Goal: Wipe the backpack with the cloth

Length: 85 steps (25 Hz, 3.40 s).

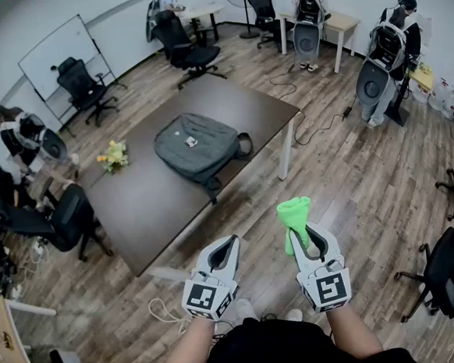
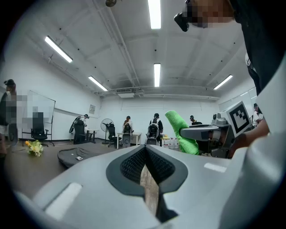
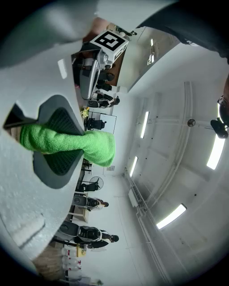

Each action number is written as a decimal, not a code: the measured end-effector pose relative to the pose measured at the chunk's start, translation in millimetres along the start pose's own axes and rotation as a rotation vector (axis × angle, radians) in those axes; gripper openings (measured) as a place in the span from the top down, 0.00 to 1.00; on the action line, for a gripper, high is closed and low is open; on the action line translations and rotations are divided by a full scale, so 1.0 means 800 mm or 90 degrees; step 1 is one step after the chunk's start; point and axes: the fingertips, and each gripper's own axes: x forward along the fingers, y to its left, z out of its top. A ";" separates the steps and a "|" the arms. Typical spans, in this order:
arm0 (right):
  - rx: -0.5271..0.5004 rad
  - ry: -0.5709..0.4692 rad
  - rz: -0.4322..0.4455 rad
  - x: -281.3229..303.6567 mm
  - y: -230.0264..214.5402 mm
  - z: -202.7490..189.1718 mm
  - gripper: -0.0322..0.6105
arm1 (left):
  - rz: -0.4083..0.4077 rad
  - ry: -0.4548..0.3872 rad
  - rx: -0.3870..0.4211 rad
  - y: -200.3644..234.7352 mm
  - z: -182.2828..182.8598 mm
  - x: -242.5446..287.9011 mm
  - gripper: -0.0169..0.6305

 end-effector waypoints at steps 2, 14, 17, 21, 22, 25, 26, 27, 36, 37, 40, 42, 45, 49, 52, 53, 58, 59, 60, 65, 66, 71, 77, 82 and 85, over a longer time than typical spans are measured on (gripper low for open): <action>0.002 -0.002 0.001 0.003 0.000 -0.001 0.81 | -0.002 -0.003 0.002 0.003 -0.006 0.002 0.94; 0.027 -0.004 0.012 0.025 0.004 0.001 0.80 | -0.004 -0.005 -0.009 0.021 -0.009 0.006 0.94; 0.030 -0.005 0.015 0.042 0.014 0.002 0.80 | -0.002 -0.004 -0.013 0.040 -0.009 0.005 0.94; 0.034 -0.012 0.018 0.068 0.034 0.005 0.80 | -0.004 -0.008 -0.010 0.072 -0.008 -0.002 0.94; 0.038 -0.013 0.018 0.075 0.040 0.006 0.80 | -0.005 -0.010 -0.008 0.080 -0.009 -0.005 0.94; 0.041 -0.006 0.018 0.094 0.056 0.006 0.80 | -0.004 -0.006 -0.004 0.104 -0.011 -0.012 0.94; 0.041 -0.002 0.021 0.101 0.061 0.004 0.80 | -0.002 -0.003 -0.005 0.112 -0.012 -0.013 0.94; 0.041 0.001 0.025 0.107 0.065 0.001 0.80 | 0.002 0.000 -0.008 0.119 -0.015 -0.014 0.94; 0.039 0.024 0.057 0.179 0.057 -0.014 0.80 | 0.019 0.018 -0.022 0.169 -0.033 0.017 0.94; 0.038 0.023 0.063 0.190 0.054 -0.013 0.80 | 0.021 0.019 -0.024 0.175 -0.031 0.026 0.94; 0.039 0.020 0.077 0.225 0.037 -0.015 0.80 | 0.025 0.025 -0.018 0.190 -0.030 0.055 0.94; 0.045 0.022 0.084 0.251 0.022 -0.018 0.80 | 0.027 0.027 -0.009 0.200 -0.023 0.079 0.94; 0.042 0.023 0.103 0.291 0.004 -0.021 0.80 | 0.040 0.023 -0.002 0.219 -0.014 0.111 0.94; 0.040 0.028 0.135 0.338 -0.016 -0.026 0.80 | 0.076 0.032 -0.006 0.249 -0.008 0.148 0.94; 0.040 0.037 0.159 0.366 -0.030 -0.033 0.80 | 0.099 0.038 -0.011 0.265 -0.010 0.169 0.94; 0.042 0.042 0.165 0.374 -0.034 -0.037 0.80 | 0.107 0.042 -0.012 0.269 -0.012 0.174 0.94; 0.052 0.060 0.195 0.405 -0.050 -0.052 0.80 | 0.147 0.068 -0.007 0.282 -0.021 0.193 0.94; 0.055 0.063 0.201 0.410 -0.052 -0.056 0.80 | 0.155 0.071 -0.008 0.284 -0.023 0.195 0.94; 0.058 0.065 0.207 0.415 -0.053 -0.059 0.80 | 0.165 0.073 -0.009 0.286 -0.025 0.196 0.94; 0.066 0.067 0.235 0.438 -0.052 -0.062 0.80 | 0.198 0.079 -0.013 0.298 -0.028 0.197 0.94; 0.064 0.068 0.241 0.441 -0.050 -0.062 0.80 | 0.205 0.082 -0.016 0.302 -0.029 0.195 0.94; 0.049 0.082 0.278 0.472 -0.030 -0.064 0.80 | 0.246 0.078 -0.035 0.337 -0.028 0.185 0.94; 0.050 0.087 0.298 0.532 0.000 -0.062 0.80 | 0.255 0.071 -0.033 0.398 -0.037 0.185 0.94; 0.042 0.092 0.307 0.591 0.027 -0.057 0.80 | 0.257 0.053 -0.036 0.459 -0.029 0.191 0.94; 0.037 0.099 0.313 0.627 0.047 -0.056 0.80 | 0.252 0.054 -0.025 0.494 -0.027 0.196 0.94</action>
